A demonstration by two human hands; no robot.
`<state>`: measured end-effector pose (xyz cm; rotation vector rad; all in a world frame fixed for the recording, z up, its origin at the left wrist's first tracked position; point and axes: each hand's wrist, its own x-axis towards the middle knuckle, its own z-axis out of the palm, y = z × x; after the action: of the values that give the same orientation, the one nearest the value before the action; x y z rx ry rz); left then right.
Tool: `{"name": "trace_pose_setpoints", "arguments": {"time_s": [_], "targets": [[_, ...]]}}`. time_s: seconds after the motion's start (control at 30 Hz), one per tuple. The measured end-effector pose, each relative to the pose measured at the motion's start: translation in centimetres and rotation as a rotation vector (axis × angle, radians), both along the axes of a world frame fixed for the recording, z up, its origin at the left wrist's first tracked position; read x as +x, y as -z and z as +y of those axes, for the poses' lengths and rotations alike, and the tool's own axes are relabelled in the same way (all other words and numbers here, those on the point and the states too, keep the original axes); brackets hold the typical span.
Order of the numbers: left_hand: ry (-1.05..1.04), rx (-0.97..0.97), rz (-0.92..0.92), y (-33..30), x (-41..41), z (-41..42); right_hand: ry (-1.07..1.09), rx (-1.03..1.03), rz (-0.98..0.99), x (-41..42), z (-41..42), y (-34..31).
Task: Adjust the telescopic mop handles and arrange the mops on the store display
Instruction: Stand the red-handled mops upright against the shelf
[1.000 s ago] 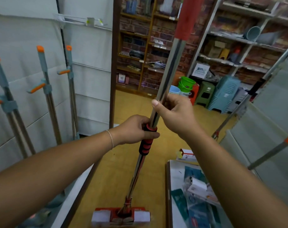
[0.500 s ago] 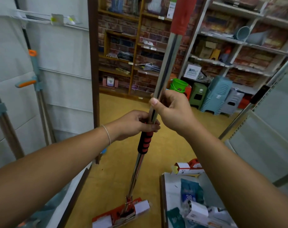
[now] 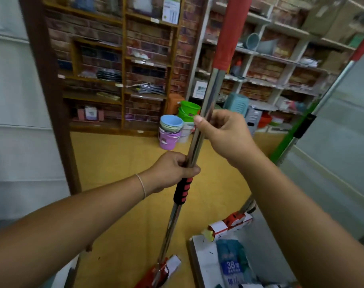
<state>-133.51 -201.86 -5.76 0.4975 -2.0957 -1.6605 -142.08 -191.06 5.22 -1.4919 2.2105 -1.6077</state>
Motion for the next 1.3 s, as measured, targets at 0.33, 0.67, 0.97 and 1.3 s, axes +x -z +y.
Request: {"name": "trace_pose_setpoints", "arguments": {"time_s": [0.33,0.67,0.97,1.3], "targets": [[0.058,-0.010,-0.025,-0.9,-8.9,-4.4,0.190,-0.042,-0.008,-6.8,-3.6,0.3],[0.091,-0.027,0.155,-2.1,-19.0,-6.7,0.178,-0.093,-0.021,-17.1,-6.5,-2.9],[0.145,-0.055,0.114,-5.0,-27.4,-7.6,0.231,-0.122,-0.015,-25.2,-7.6,-5.3],[0.264,0.026,0.263,-10.1,-33.8,-9.5,0.306,-0.084,0.003,-30.8,-9.0,-6.4]]}}
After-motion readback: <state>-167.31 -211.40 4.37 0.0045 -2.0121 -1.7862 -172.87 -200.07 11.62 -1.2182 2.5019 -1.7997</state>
